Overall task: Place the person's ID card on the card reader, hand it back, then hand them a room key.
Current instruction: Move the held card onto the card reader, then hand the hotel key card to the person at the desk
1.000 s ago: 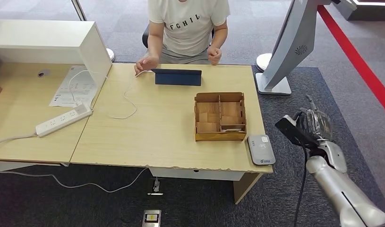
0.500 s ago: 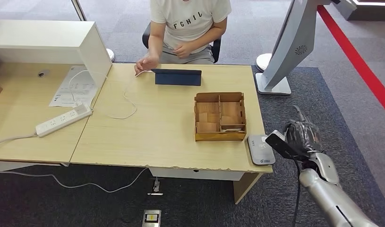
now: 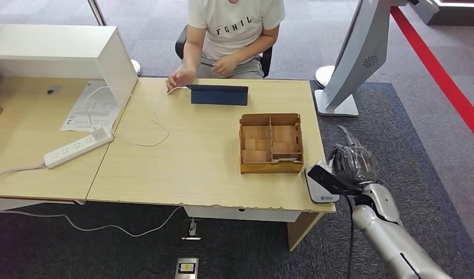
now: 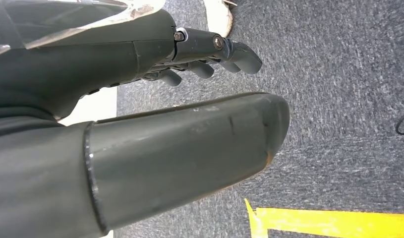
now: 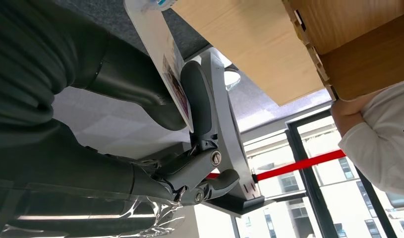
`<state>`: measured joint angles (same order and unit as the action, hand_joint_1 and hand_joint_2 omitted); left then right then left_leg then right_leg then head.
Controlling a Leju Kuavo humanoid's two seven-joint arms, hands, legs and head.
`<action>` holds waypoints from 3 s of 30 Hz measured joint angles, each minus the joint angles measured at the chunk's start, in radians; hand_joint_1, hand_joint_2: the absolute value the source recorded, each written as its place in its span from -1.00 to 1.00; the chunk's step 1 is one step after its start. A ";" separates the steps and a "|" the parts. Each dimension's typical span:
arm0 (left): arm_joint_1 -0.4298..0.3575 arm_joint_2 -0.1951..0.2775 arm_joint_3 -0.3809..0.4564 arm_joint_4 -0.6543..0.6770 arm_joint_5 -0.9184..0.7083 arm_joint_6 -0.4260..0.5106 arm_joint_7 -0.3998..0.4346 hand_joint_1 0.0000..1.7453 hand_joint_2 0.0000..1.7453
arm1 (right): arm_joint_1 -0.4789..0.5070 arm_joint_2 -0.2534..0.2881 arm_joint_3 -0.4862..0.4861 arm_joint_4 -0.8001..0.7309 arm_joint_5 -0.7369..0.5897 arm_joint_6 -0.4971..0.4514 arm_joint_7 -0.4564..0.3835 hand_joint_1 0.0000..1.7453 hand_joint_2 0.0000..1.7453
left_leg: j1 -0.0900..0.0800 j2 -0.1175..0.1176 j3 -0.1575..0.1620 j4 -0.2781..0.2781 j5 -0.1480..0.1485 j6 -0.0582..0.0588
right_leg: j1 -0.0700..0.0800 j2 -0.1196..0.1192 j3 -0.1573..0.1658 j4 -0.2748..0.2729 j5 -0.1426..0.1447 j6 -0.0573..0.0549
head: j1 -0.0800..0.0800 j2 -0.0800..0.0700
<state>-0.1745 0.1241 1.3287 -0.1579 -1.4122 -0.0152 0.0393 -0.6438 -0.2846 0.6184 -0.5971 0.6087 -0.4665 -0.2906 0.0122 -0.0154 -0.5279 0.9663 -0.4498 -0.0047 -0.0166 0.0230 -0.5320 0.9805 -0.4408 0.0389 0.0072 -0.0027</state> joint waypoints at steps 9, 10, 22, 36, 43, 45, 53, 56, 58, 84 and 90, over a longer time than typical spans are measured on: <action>0.000 0.000 0.000 0.000 0.000 0.002 0.002 -1.00 -1.00 | 0.004 0.014 0.000 0.017 -0.005 -0.002 -0.013 1.00 1.00 | 0.000 0.000 0.000 0.000 0.000 0.000 | 0.000 0.000 0.000 0.000 0.000 0.000 | 0.000 0.000; 0.000 0.000 0.000 0.000 0.000 0.004 0.004 -1.00 -1.00 | 0.003 0.015 0.000 0.020 -0.005 -0.002 -0.014 1.00 1.00 | 0.000 0.000 0.000 0.000 0.000 0.000 | 0.000 0.000 0.000 0.000 0.000 0.000 | 0.000 0.000; 0.000 -0.003 0.000 0.000 0.002 0.015 -0.008 -1.00 -1.00 | 0.011 0.021 0.000 0.065 -0.028 0.000 -0.039 1.00 1.00 | 0.000 0.000 0.000 0.000 0.000 0.000 | 0.000 0.000 0.000 0.000 0.000 0.000 | 0.000 0.000; 0.000 -0.003 0.000 0.000 0.004 0.027 0.011 -1.00 -1.00 | 0.051 0.013 -0.007 0.089 -0.085 0.017 -0.041 1.00 1.00 | 0.000 0.000 0.000 0.000 0.000 0.000 | 0.000 0.000 -0.001 0.000 0.000 0.000 | 0.000 0.000; 0.000 -0.003 0.000 0.000 0.010 0.028 -0.004 -1.00 -1.00 | 0.060 0.004 -0.010 0.089 -0.105 0.019 -0.045 1.00 1.00 | 0.000 0.000 0.000 0.000 0.000 0.000 | 0.000 0.000 0.000 -0.001 0.000 0.000 | 0.000 0.000; 0.001 -0.003 0.000 0.000 0.011 0.028 -0.017 -1.00 -1.00 | 0.061 0.002 -0.011 0.091 -0.114 0.018 -0.052 1.00 1.00 | 0.000 0.000 0.000 0.000 0.000 0.000 | 0.000 0.000 0.000 -0.001 0.000 0.000 | 0.000 0.000; 0.001 -0.003 0.000 0.000 0.005 0.031 -0.026 -1.00 -1.00 | 0.060 0.002 -0.022 0.109 -0.133 0.009 -0.084 1.00 1.00 | 0.000 0.000 0.000 0.000 0.000 0.000 | 0.000 0.000 0.000 0.000 0.000 0.000 | 0.000 0.000; 0.001 -0.003 0.000 0.000 0.002 0.031 -0.023 -1.00 -1.00 | 0.052 0.004 -0.024 0.113 -0.125 -0.006 -0.098 1.00 1.00 | 0.000 0.000 -0.001 0.000 0.000 0.000 | 0.000 0.000 0.000 0.000 0.000 0.000 | 0.000 0.000; 0.001 -0.003 0.000 0.000 0.001 0.031 -0.023 -1.00 -1.00 | 0.035 0.007 -0.023 0.110 -0.112 -0.027 -0.108 1.00 1.00 | 0.000 0.000 -0.001 0.000 0.000 0.000 | 0.000 0.000 0.000 0.000 0.000 0.000 | 0.000 0.000; 0.001 -0.005 0.000 0.000 -0.022 -0.020 -0.074 -1.00 -1.00 | -0.404 0.263 0.046 0.010 0.164 0.084 0.013 1.00 1.00 | 0.000 0.000 -0.003 0.000 0.002 -0.001 | 0.000 0.000 -0.003 0.002 0.001 -0.001 | 0.000 0.000; 0.003 -0.006 0.000 0.000 -0.021 -0.018 -0.044 -1.00 -1.00 | -0.455 0.295 0.095 0.111 0.315 0.076 0.119 1.00 1.00 | 0.000 0.000 -0.003 0.000 0.002 -0.001 | 0.000 0.000 -0.003 0.001 0.001 -0.001 | 0.000 0.000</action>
<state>-0.1711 0.1179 1.3291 -0.1579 -1.4333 -0.0331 -0.0050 -1.0988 0.0108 0.7133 -0.4858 0.9234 -0.3906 -0.1720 0.0125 -0.0152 -0.5311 0.9665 -0.4481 -0.0056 -0.0164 0.0231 -0.5354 0.9817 -0.4397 0.0381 0.0074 -0.0027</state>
